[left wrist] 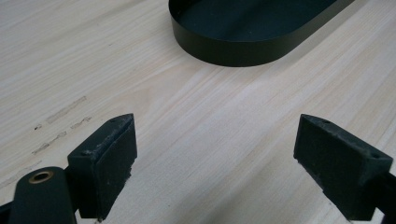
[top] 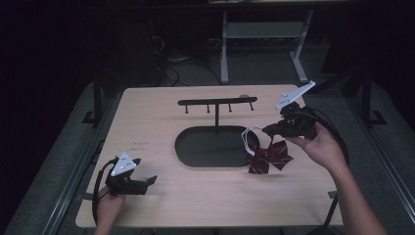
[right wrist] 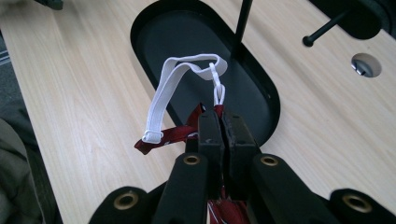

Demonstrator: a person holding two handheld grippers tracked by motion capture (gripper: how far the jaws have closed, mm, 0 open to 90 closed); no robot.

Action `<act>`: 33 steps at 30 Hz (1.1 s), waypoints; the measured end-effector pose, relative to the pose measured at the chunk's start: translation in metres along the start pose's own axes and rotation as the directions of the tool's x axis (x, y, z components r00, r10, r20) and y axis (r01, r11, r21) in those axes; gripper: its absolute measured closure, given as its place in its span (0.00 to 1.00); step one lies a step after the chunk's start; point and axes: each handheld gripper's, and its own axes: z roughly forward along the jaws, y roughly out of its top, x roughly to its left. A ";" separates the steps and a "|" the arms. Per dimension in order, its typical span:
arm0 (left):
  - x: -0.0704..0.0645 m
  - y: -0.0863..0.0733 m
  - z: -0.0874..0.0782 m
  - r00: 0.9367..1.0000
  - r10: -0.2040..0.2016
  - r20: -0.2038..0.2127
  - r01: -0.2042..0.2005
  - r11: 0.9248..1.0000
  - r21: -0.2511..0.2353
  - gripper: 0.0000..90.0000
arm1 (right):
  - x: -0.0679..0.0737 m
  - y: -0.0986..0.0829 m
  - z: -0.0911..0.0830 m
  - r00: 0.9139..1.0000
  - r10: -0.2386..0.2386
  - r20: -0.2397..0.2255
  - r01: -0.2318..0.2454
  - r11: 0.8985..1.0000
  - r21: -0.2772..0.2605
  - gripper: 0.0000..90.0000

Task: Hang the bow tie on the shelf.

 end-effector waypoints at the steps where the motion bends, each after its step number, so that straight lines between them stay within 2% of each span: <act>1: 0.000 0.000 0.000 1.000 0.000 0.000 0.000 1.000 0.000 0.15 | -0.001 0.003 -0.001 1.000 0.000 0.005 0.000 1.000 0.003 0.97; 5: 0.000 0.000 0.000 1.000 0.001 0.000 -0.001 1.000 0.000 0.15 | -0.003 0.008 -0.002 1.000 -0.008 0.012 0.008 1.000 -0.004 0.97; 33: 0.000 0.000 0.000 1.000 0.002 0.002 -0.002 1.000 -0.001 0.15 | -0.025 0.031 -0.007 0.998 0.017 0.063 -0.018 1.000 0.018 0.97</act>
